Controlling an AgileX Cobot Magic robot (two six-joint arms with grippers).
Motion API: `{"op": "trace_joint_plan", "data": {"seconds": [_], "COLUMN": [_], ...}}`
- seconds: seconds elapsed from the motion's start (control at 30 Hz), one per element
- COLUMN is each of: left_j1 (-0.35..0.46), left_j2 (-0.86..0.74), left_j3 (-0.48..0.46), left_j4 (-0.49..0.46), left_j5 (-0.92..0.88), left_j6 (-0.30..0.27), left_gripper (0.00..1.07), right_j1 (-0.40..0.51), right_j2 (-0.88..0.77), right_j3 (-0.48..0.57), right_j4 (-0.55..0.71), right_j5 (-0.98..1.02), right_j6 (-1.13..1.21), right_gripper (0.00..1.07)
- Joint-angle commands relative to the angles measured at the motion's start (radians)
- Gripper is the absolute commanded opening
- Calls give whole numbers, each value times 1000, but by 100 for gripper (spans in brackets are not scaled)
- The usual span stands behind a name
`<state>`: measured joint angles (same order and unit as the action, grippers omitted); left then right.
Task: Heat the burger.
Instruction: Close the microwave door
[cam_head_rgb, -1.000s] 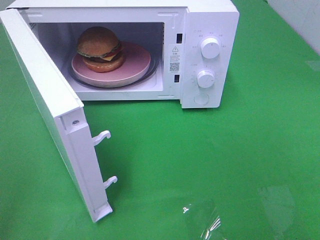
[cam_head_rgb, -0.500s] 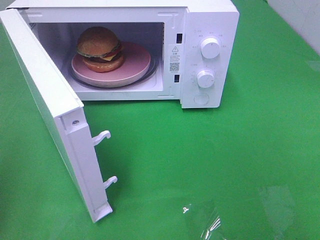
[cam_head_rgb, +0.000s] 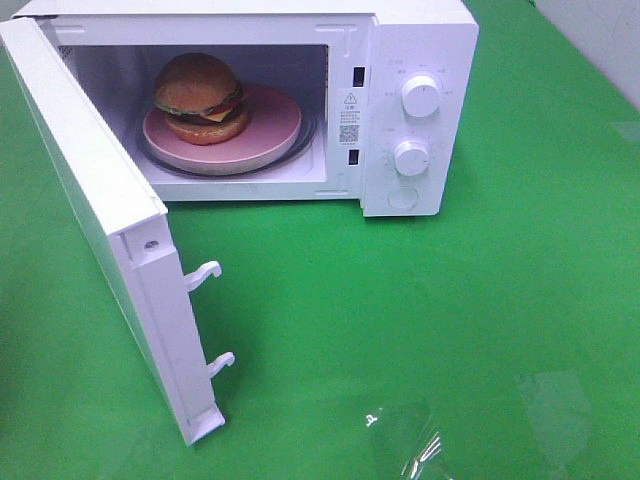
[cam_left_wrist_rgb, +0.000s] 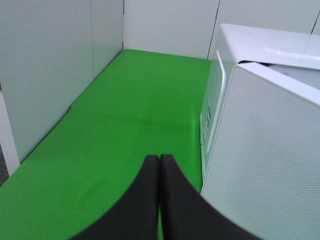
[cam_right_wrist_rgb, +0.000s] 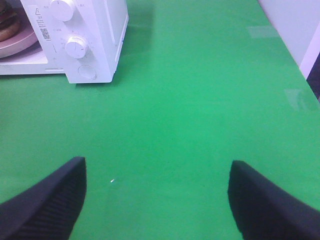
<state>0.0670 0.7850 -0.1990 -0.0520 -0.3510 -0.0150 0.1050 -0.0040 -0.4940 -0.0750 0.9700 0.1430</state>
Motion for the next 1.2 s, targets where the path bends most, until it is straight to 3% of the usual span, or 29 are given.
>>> {"op": "trace_joint_plan", "data": {"seconds": [0.03, 0.1, 0.13, 0.17, 0.33, 0.43, 0.63, 0.77, 0.9, 0.97, 1.0, 1.03, 1.17, 1.2], "left_j1": [3, 3, 3, 3, 3, 1, 1, -15, -106, -174, -174, -219, -293, -345], "left_j2": [57, 162, 162, 215, 330, 368, 463, 482, 519, 552, 552, 573, 602, 623], "left_j3": [3, 3, 3, 3, 2, 2, 1, -4, -20, -21, -21, -23, -31, -40], "left_j4": [52, 216, 216, 294, 395, 393, 409, 408, 382, 285, 285, 208, 149, 111], "left_j5": [-64, -128, -128, -186, -324, -349, -459, -457, -455, -457, -457, -458, -466, -471], "left_j6": [-34, -157, -157, -210, -271, -275, -337, -337, -293, -250, -250, -212, -153, -131], "left_gripper": [0, 0, 0, 0, 0, 0, 0, 0, 0, 0, 0, 0, 0, 0], "right_j1": [-8, -8, -8, -8, -8, -8, -8, -8, -8, -8, -8, -8, -8, -8], "right_j2": [-26, -26, -26, -26, -26, -26, -26, -26, -26, -26, -26, -26, -26, -26], "right_j3": [2, 2, 2, 2, 2, 2, 2, 2, 2, 2, 2, 2, 2, 2], "right_j4": [2, 2, 2, 2, 2, 2, 2, 2, 2, 2, 2, 2, 2, 2], "right_j5": [-9, -9, -9, -9, -9, -9, -9, -9, -9, -9, -9, -9, -9, -9], "right_j6": [8, 8, 8, 8, 8, 8, 8, 8, 8, 8, 8, 8, 8, 8], "right_gripper": [76, 76, 76, 76, 76, 76, 76, 76, 76, 76, 76, 76, 76, 76]}}
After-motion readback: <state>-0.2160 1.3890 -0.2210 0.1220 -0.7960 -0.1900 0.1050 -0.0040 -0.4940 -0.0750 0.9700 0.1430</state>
